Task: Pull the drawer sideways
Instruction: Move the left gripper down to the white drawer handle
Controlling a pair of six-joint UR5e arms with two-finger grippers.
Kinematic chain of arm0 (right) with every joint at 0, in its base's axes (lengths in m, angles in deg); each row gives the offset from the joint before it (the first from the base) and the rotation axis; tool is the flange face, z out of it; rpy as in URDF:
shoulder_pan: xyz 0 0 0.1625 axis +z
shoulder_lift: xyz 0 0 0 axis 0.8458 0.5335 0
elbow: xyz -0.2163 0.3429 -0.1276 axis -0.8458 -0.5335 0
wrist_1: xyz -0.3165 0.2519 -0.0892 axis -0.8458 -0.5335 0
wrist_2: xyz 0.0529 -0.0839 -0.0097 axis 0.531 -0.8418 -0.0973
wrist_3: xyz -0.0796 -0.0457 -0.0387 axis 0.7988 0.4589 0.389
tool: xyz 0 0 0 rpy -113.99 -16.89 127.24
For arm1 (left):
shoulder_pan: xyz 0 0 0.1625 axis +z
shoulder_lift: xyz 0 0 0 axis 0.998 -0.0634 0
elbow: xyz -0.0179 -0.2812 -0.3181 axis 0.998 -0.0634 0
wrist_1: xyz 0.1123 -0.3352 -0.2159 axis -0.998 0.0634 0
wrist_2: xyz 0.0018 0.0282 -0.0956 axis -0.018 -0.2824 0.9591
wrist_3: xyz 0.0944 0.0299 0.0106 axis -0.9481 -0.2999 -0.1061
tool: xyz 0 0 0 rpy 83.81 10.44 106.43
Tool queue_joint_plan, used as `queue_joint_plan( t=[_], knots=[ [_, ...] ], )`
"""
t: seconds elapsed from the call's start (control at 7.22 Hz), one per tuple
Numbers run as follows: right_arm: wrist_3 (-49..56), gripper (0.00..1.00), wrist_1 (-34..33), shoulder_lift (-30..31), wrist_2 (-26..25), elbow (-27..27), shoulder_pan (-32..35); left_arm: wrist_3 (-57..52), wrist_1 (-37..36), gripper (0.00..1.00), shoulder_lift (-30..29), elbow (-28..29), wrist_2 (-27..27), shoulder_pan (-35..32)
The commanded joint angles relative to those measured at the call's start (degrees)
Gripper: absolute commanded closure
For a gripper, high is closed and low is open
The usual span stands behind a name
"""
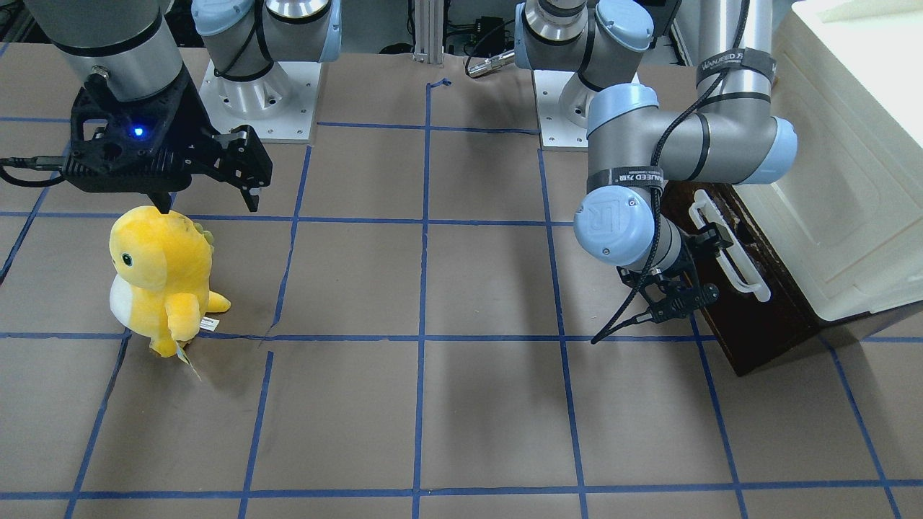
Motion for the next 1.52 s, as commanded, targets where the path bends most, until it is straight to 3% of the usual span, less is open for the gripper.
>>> queue_joint_plan(
  t=[0.0, 0.14, 1.11, 1.39],
  knots=[
    [0.0, 0.0, 0.0, 0.0, 0.0, 0.0, 0.0, 0.9, -0.1, 0.03, -1.4, 0.3, -1.7, 0.1],
    [0.0, 0.0, 0.0, 0.0, 0.0, 0.0, 0.0, 0.7, -0.1, 0.18, -1.9, 0.6, -1.9, 0.6],
    [0.0, 0.0, 0.0, 0.0, -0.1, 0.0, 0.0, 5.7, 0.7, 0.18, -1.7, 0.1, -2.4, 4.3],
    [0.0, 0.0, 0.0, 0.0, 0.0, 0.0, 0.0, 7.8, 0.8, 0.14, -1.5, 0.0, -2.3, 4.6]
  ],
)
